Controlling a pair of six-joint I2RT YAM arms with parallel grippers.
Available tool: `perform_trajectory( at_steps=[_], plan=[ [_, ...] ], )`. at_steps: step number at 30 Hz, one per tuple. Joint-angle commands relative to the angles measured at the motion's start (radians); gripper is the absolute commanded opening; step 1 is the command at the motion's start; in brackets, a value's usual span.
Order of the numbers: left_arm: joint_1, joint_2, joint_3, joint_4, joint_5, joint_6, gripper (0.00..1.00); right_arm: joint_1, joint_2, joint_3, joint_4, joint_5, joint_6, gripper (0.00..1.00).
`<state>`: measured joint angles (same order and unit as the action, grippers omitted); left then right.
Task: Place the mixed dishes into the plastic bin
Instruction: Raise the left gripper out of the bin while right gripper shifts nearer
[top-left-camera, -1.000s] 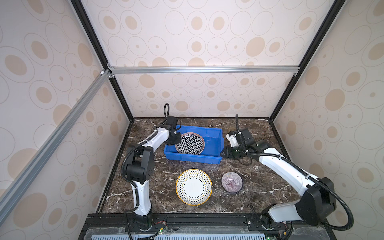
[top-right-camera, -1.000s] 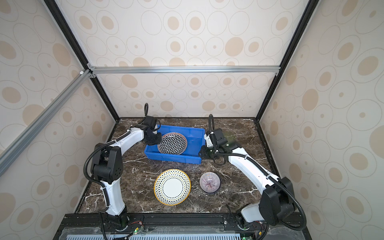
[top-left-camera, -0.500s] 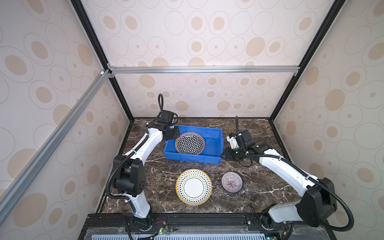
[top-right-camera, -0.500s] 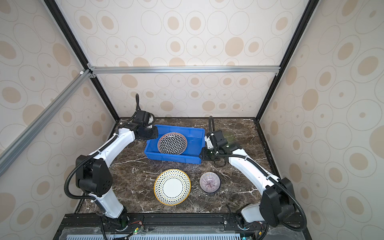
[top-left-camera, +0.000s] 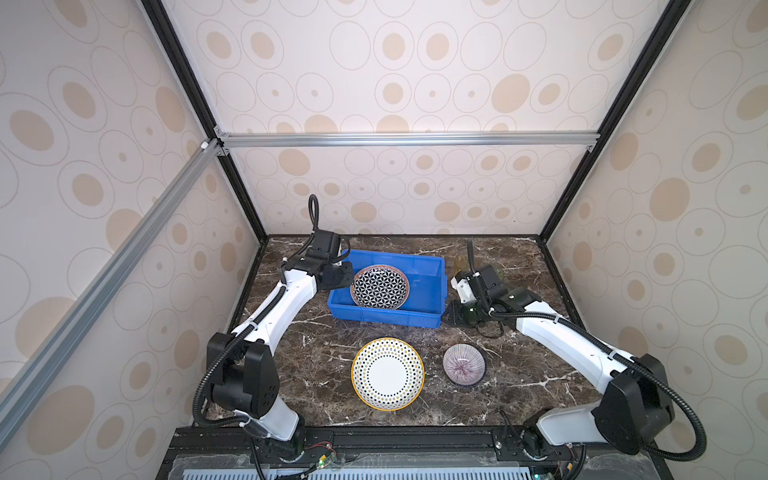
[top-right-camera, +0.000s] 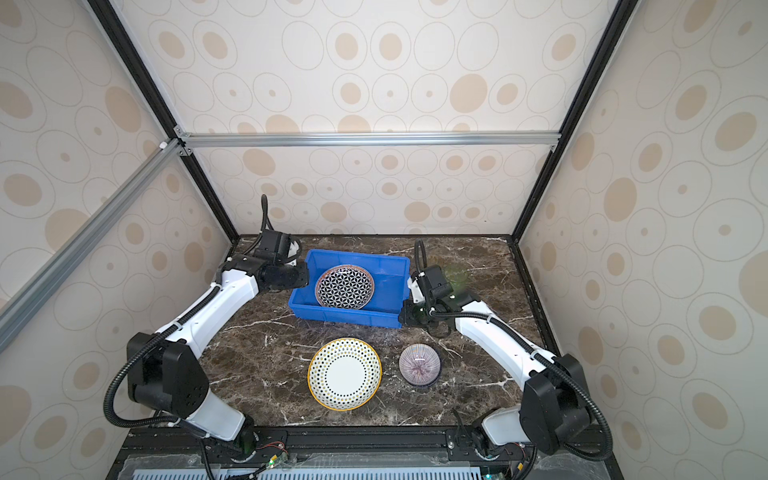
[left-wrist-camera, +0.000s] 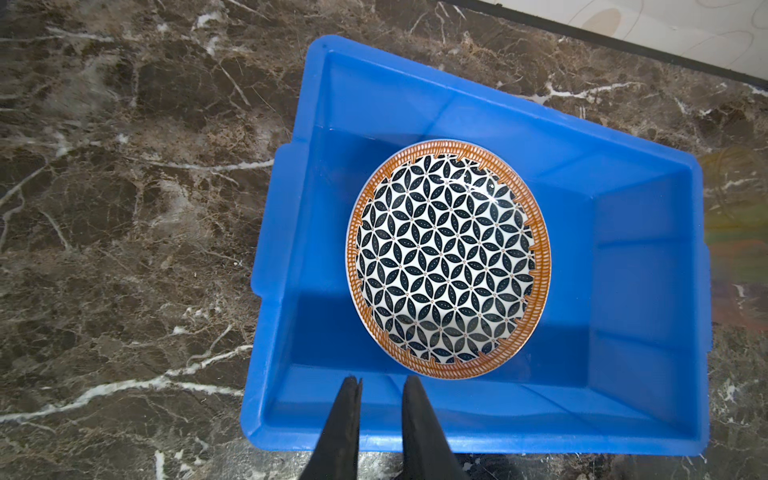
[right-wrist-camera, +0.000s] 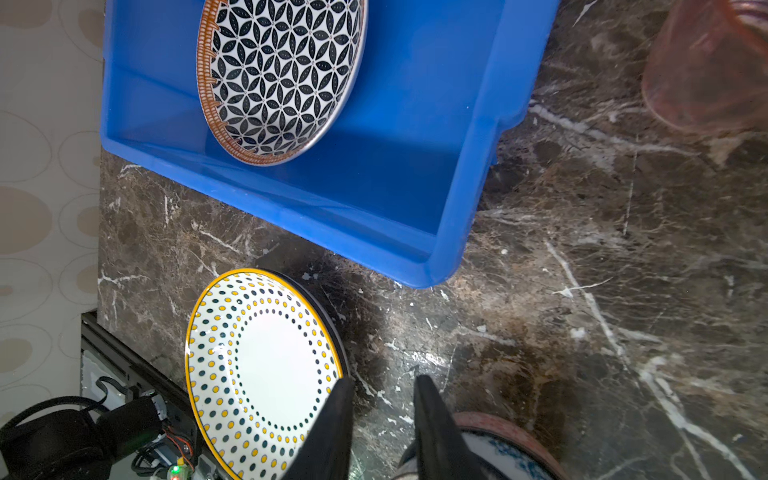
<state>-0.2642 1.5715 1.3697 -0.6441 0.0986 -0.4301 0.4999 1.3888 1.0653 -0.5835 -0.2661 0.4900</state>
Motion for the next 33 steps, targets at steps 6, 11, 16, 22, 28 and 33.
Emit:
perform_trajectory(
  at_steps=[6, 11, 16, 22, 28, 33],
  plan=[
    [0.001, -0.080, -0.028, -0.009, -0.026, -0.004, 0.18, 0.031, 0.059, -0.031, 0.058, -0.004, 0.035, 0.20],
    [0.005, -0.110, -0.047, -0.015, -0.038, -0.003, 0.18, 0.034, 0.097, -0.038, 0.087, -0.003, 0.049, 0.15],
    [0.011, -0.131, -0.058, -0.019, -0.046, 0.000, 0.18, 0.034, 0.129, -0.045, 0.111, 0.018, 0.058, 0.12],
    [0.018, -0.143, -0.069, -0.019, -0.050, 0.002, 0.17, 0.034, 0.161, -0.039, 0.110, 0.072, 0.050, 0.12],
    [0.018, -0.152, -0.087, -0.014, -0.046, -0.002, 0.17, 0.034, 0.206, -0.008, 0.108, 0.083, 0.040, 0.12],
    [0.020, -0.164, -0.106, -0.014, -0.023, -0.007, 0.18, 0.029, 0.235, 0.019, 0.099, 0.115, 0.017, 0.12]
  ],
)
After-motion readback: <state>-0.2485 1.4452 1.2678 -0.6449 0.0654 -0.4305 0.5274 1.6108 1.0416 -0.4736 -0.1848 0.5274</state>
